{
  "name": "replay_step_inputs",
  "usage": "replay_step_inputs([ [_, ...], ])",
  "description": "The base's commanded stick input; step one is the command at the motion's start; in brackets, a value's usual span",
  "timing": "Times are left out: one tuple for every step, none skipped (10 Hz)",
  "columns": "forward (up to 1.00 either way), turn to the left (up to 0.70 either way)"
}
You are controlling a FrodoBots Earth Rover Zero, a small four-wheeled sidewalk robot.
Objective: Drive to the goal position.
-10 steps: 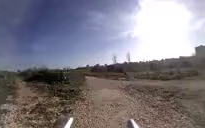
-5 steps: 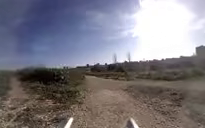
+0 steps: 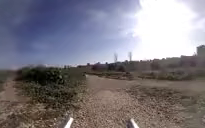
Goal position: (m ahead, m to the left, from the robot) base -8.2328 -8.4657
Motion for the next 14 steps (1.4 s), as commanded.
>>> replay_step_inputs([
  [0.50,0.00],
  [0.50,0.00],
  [0.50,0.00],
  [0.50,-0.50],
  [0.50,0.00],
  [0.50,0.00],
  [0.50,0.00],
  [0.50,0.00],
  [0.50,0.00],
  [0.50,0.00],
  [0.50,0.00],
  [0.50,0.00],
  [0.50,0.00],
  [0.50,0.00],
])
